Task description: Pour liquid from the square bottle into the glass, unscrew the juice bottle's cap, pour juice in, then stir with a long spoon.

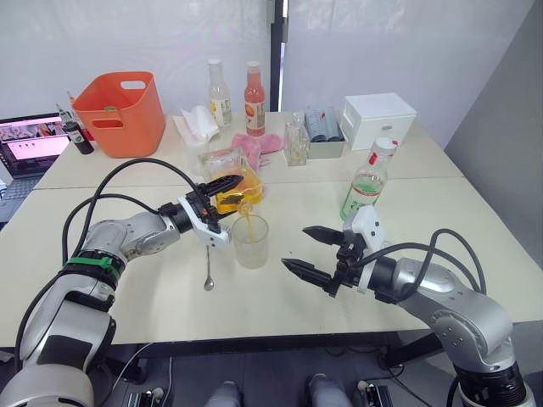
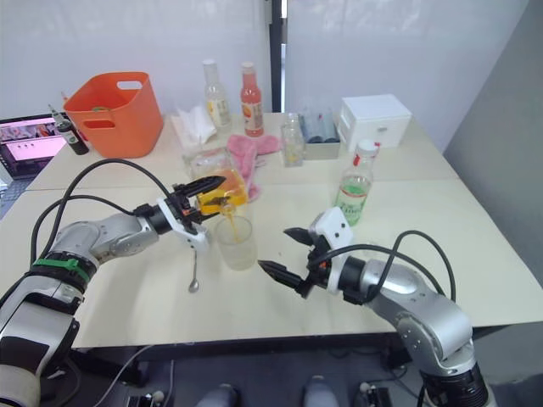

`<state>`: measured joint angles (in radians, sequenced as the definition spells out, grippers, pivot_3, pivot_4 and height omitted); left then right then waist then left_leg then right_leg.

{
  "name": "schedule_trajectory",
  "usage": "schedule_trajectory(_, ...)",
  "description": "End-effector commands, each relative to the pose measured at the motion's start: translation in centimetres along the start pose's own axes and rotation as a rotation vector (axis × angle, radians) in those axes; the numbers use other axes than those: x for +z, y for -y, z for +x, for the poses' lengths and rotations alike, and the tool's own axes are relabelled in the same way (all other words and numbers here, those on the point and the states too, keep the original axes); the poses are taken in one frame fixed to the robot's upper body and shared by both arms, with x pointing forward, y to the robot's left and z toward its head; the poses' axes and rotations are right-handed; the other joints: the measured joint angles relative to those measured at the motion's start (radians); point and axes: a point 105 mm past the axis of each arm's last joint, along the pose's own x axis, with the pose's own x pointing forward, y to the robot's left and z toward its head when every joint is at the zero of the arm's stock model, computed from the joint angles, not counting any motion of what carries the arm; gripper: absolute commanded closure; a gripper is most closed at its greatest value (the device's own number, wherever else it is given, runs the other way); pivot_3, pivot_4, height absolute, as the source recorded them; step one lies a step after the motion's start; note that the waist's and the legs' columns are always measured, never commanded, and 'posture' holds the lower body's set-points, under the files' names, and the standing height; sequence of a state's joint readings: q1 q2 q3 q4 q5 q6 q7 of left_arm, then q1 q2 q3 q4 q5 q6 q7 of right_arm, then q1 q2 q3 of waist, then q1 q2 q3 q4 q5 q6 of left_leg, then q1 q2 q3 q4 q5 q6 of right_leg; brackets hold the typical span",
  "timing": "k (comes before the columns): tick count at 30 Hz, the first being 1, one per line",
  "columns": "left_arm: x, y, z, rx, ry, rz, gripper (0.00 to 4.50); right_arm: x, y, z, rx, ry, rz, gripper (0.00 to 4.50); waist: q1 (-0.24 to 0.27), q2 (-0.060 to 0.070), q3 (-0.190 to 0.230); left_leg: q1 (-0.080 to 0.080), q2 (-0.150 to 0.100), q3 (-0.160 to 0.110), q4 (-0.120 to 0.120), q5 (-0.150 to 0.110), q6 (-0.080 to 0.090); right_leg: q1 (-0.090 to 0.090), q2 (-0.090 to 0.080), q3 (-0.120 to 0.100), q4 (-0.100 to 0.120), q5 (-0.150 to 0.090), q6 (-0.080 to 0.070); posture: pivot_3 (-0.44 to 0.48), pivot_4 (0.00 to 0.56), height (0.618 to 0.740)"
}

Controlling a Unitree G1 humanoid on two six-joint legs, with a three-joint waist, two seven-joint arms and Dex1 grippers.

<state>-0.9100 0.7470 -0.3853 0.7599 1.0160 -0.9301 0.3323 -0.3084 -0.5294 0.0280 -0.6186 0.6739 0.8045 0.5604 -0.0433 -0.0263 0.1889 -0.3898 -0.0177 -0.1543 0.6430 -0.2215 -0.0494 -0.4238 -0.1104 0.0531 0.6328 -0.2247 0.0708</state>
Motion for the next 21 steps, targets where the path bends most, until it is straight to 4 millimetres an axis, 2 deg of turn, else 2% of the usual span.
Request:
schedule_trajectory(1, -0.47, -4.83, 0.9, 0.164, 0.018, 0.085, 1.68, 1.32, -0.49, -0.17, 0.018, 0.041, -0.036, 0.0, 0.0, 0.0, 0.0, 0.0, 0.0, 0.0, 0.0, 0.0, 0.0, 0.0, 0.0, 0.0, 0.0, 0.0, 0.0, 0.0, 0.15, 0.739)
schedule_trajectory(21, -0.6, -4.68, 0.8, 0.155, 0.014, 0.087, 1.68, 1.34, -0.44, -0.18, 0.015, 0.041, -0.033, 0.0, -0.001, 0.0, 0.0, 0.0, 0.0, 0.0, 0.0, 0.0, 0.0, 0.0, 0.0, 0.0, 0.001, 0.0, 0.0, 0.0, 0.15, 0.739)
